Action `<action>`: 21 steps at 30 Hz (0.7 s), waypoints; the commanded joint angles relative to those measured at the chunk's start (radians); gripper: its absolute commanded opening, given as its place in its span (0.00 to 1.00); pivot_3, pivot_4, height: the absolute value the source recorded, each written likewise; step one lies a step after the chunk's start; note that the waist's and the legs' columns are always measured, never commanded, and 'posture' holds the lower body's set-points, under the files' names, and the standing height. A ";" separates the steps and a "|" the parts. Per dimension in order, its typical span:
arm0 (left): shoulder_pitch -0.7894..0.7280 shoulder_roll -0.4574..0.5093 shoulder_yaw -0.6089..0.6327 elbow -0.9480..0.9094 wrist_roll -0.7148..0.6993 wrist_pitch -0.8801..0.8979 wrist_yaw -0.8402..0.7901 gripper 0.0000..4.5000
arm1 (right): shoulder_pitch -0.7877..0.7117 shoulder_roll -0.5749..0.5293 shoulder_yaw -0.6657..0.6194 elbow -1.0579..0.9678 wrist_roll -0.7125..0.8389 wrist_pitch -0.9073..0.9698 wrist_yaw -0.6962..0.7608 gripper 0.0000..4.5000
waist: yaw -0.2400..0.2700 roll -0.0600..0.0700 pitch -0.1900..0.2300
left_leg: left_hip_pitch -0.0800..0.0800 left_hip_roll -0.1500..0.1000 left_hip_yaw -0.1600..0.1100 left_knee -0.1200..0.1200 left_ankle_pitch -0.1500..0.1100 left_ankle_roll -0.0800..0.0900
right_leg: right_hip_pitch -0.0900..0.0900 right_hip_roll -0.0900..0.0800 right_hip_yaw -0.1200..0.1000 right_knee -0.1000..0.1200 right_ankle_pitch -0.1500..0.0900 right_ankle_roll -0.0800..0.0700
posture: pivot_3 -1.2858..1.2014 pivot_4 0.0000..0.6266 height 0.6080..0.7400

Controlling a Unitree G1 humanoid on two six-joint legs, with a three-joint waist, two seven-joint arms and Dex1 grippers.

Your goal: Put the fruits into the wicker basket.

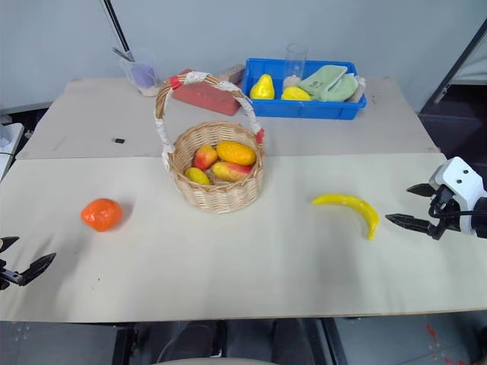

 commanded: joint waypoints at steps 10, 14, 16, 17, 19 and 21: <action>-0.034 0.004 0.007 0.230 0.041 -0.210 -0.044 1.00 | -0.007 0.004 -0.023 -0.033 0.007 -0.009 -0.003 1.00 | 0.002 0.000 0.000 | 0.000 0.000 0.000 0.000 0.000 0.000 | 0.000 -0.001 -0.001 0.000 0.000 0.000 | 0.52 0.24 1.00; -0.045 0.017 0.021 0.279 0.024 -0.256 -0.087 1.00 | -0.009 0.006 -0.020 -0.035 0.007 -0.006 -0.003 1.00 | 0.003 0.000 0.000 | 0.000 0.000 0.000 0.000 0.000 0.000 | 0.000 -0.002 -0.002 0.000 0.000 0.000 | 0.52 0.24 1.00; -0.052 0.021 0.027 0.300 0.014 -0.287 -0.111 1.00 | -0.015 0.008 -0.017 -0.031 0.006 -0.007 -0.003 1.00 | 0.001 0.000 0.000 | 0.000 0.000 0.000 0.000 0.000 0.000 | 0.000 -0.004 -0.002 0.000 0.000 0.000 | 0.52 0.24 1.00; -0.054 0.021 0.031 0.304 0.007 -0.298 -0.125 1.00 | -0.016 0.009 -0.015 -0.031 0.006 -0.007 -0.003 1.00 | 0.000 0.000 0.000 | 0.000 0.000 0.000 0.000 0.000 0.000 | 0.000 -0.005 -0.002 0.000 0.000 0.000 | 0.52 0.24 1.00; -0.058 0.018 0.040 0.301 -0.008 -0.314 -0.144 1.00 | -0.018 0.010 -0.014 -0.031 0.007 -0.006 -0.001 1.00 | -0.001 0.000 0.000 | 0.000 0.000 0.000 0.000 0.000 0.000 | 0.000 -0.005 -0.002 0.000 0.000 0.000 | 0.52 0.24 1.00; -0.059 0.017 0.044 0.297 -0.016 -0.315 -0.154 1.00 | -0.019 0.011 -0.014 -0.032 0.006 -0.006 -0.001 1.00 | 0.000 0.000 0.000 | 0.000 0.000 0.000 0.000 0.000 0.000 | 0.000 -0.005 -0.002 0.000 0.000 0.000 | 0.52 0.24 1.00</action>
